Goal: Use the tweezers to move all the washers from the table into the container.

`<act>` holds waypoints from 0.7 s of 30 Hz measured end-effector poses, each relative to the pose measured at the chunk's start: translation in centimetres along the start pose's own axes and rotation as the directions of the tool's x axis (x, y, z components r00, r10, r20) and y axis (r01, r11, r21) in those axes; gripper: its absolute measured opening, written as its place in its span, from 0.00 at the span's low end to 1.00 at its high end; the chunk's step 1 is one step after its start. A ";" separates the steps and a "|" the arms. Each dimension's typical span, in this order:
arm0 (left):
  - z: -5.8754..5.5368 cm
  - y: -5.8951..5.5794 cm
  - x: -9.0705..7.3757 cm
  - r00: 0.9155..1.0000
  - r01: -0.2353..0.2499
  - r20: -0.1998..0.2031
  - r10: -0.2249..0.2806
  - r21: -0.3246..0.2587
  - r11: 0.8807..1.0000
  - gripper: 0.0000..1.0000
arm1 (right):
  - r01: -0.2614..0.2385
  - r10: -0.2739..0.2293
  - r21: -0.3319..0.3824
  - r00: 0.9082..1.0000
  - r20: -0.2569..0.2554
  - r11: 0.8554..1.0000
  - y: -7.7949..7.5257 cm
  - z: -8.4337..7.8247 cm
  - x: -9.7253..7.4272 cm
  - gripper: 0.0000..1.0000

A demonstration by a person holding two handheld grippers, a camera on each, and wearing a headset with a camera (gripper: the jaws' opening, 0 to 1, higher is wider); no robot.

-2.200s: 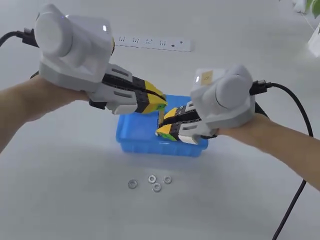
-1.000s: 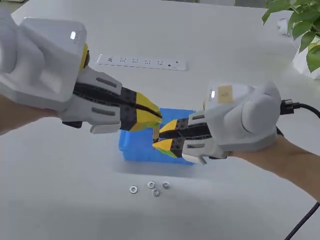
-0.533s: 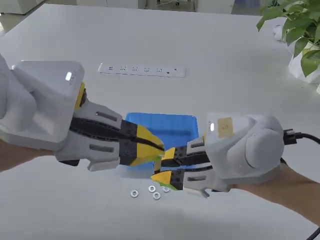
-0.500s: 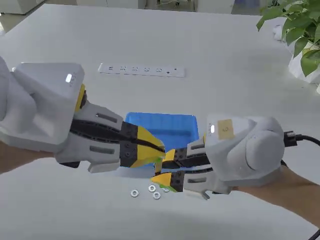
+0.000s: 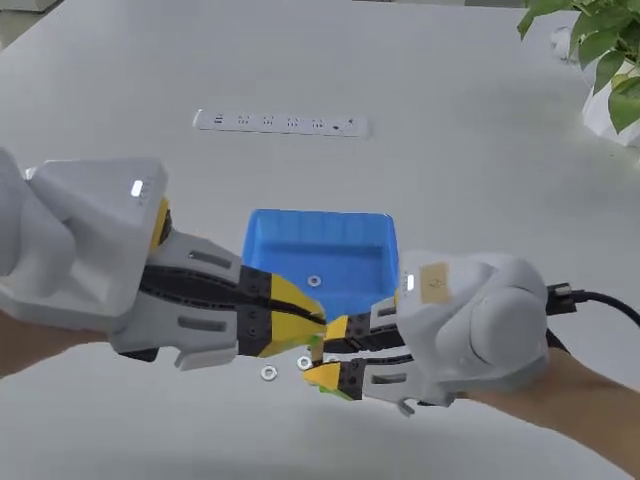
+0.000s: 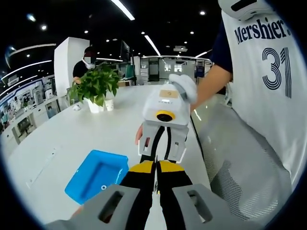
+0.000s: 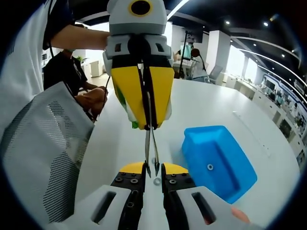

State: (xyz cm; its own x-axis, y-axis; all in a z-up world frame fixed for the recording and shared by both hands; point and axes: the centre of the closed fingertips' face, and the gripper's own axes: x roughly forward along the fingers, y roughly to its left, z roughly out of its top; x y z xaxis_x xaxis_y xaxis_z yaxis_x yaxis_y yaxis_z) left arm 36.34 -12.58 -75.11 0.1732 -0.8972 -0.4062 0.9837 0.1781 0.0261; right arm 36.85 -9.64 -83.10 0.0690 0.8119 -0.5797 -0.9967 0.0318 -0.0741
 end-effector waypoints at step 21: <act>-2.1 0.4 1.2 1.000 -0.020 -0.014 0.019 -0.048 0.999 0.06 | -0.003 0.006 0.053 0.999 -0.047 0.999 -0.4 -2.4 1.4 0.14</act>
State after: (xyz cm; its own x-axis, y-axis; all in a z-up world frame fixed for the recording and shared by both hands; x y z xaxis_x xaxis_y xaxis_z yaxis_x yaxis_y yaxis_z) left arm 36.80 -12.70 -77.53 0.1913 -0.8879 -0.4184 0.9766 0.2149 -0.0094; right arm 37.47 -9.90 -85.84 0.0654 0.7836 -0.6178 -0.9978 0.0601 -0.0295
